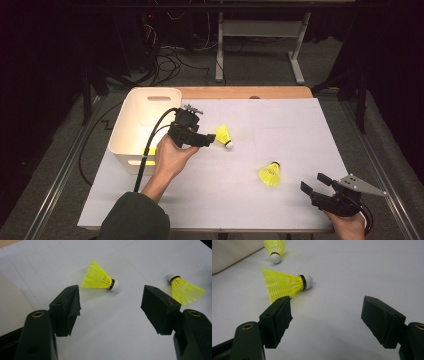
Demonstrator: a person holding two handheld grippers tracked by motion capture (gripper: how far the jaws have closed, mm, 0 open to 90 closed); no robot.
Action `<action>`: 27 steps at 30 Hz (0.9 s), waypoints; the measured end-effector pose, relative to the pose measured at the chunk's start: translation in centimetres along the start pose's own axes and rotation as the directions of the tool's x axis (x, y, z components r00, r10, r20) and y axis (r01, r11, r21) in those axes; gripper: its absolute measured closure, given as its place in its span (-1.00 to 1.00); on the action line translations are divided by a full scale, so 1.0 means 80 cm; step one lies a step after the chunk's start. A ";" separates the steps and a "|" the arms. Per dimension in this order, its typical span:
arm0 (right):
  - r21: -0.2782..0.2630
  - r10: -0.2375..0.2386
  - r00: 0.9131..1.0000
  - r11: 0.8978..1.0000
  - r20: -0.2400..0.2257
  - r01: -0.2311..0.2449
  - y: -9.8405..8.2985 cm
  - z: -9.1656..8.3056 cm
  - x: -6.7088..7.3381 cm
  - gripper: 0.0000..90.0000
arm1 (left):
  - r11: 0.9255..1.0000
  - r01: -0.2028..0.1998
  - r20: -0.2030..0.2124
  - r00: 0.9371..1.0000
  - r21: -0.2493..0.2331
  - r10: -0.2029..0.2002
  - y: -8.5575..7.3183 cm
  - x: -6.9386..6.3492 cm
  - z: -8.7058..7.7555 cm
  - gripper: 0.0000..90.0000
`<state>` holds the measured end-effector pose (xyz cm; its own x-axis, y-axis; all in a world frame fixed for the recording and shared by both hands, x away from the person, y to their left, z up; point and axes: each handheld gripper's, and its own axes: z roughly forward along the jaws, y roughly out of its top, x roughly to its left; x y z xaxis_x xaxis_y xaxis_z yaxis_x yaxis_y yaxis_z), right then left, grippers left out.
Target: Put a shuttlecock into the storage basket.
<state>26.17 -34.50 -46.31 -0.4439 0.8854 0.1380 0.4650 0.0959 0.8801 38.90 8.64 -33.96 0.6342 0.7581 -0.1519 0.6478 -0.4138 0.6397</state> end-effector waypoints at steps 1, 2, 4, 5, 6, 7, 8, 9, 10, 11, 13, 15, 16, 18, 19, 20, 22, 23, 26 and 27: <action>0.001 0.000 1.000 1.000 0.000 0.000 0.000 0.000 0.000 -0.45 | 1.000 0.000 0.002 1.000 0.002 0.000 0.000 0.000 0.001 -0.28; 0.000 0.001 1.000 1.000 0.000 -0.001 0.000 0.000 0.000 -0.45 | 1.000 -0.002 0.004 1.000 0.004 0.002 0.000 -0.001 0.002 -0.28; 0.000 0.001 1.000 1.000 0.000 -0.001 0.000 0.000 0.000 -0.45 | 1.000 -0.002 0.003 1.000 0.002 0.002 0.000 -0.002 0.004 -0.28; 0.000 0.001 1.000 1.000 0.000 -0.001 0.000 0.000 0.000 -0.45 | 1.000 -0.002 0.004 1.000 0.004 0.002 0.000 -0.002 0.004 -0.28; 0.000 0.001 1.000 1.000 0.000 -0.001 0.000 0.000 0.000 -0.45 | 1.000 -0.003 0.006 1.000 0.004 0.003 0.000 -0.002 0.005 -0.28; 0.000 0.000 1.000 1.000 -0.001 0.000 0.000 0.000 0.000 -0.45 | 1.000 -0.002 0.006 1.000 0.003 0.002 0.000 -0.003 0.006 -0.28; 0.000 0.000 1.000 1.000 0.000 0.000 0.000 0.000 0.000 -0.45 | 1.000 -0.004 0.006 1.000 0.006 0.004 0.000 -0.003 0.007 -0.28; 0.000 0.001 1.000 1.000 0.000 -0.001 0.000 0.000 0.000 -0.45 | 1.000 -0.005 0.009 1.000 0.008 0.005 0.000 -0.004 0.008 -0.28; 0.000 0.000 1.000 1.000 0.000 0.000 0.000 0.000 0.000 -0.45 | 1.000 -0.007 0.009 1.000 0.010 0.007 0.000 -0.004 0.008 -0.28; 0.000 0.001 1.000 1.000 0.000 -0.001 0.000 0.000 0.000 -0.45 | 1.000 -0.008 0.009 1.000 0.008 0.008 0.000 -0.004 0.010 -0.28; 0.000 0.005 1.000 1.000 0.001 -0.005 0.000 0.000 0.000 -0.45 | 1.000 -0.012 0.008 1.000 0.009 0.012 0.000 -0.005 0.011 -0.28; 0.000 0.006 1.000 1.000 0.002 -0.006 0.000 0.001 0.000 -0.45 | 1.000 -0.014 0.011 1.000 0.012 0.014 0.000 -0.005 0.013 -0.28; -0.002 0.006 1.000 1.000 0.002 -0.006 0.000 0.001 0.000 -0.45 | 1.000 -0.016 0.011 1.000 0.011 0.016 0.000 -0.006 0.013 -0.28; 0.001 0.005 1.000 1.000 -0.001 -0.005 0.001 0.001 0.000 -0.45 | 1.000 -0.020 0.011 1.000 0.010 0.019 0.000 -0.007 0.016 -0.28; 0.001 0.005 1.000 1.000 0.000 -0.005 0.001 0.001 0.000 -0.45 | 1.000 -0.021 0.010 1.000 0.014 0.021 0.000 -0.008 0.017 -0.28; 0.001 0.005 1.000 1.000 0.000 -0.005 0.001 0.001 0.000 -0.45 | 1.000 -0.021 0.010 1.000 0.013 0.021 0.000 -0.008 0.018 -0.29; -0.001 0.004 1.000 1.000 0.000 -0.004 0.000 0.001 0.000 -0.45 | 1.000 -0.021 0.012 1.000 0.012 0.021 0.000 -0.009 0.019 -0.29; -0.001 0.005 1.000 1.000 0.000 -0.005 0.000 0.001 -0.001 -0.45 | 1.000 -0.022 0.014 1.000 0.012 0.022 0.000 -0.009 0.019 -0.29; -0.002 0.005 1.000 1.000 0.000 -0.005 0.000 0.001 -0.001 -0.45 | 1.000 -0.023 0.016 1.000 0.016 0.023 0.001 -0.010 0.021 -0.29; -0.001 0.004 1.000 1.000 0.000 -0.004 0.000 0.001 -0.001 -0.45 | 1.000 -0.023 0.017 1.000 0.017 0.023 0.001 -0.010 0.022 -0.29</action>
<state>26.28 -34.52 -46.33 -0.4416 0.8860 0.1416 0.4661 0.0917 0.8800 39.18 7.14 -35.11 0.6556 0.7401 -0.1499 0.6402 -0.4395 0.6301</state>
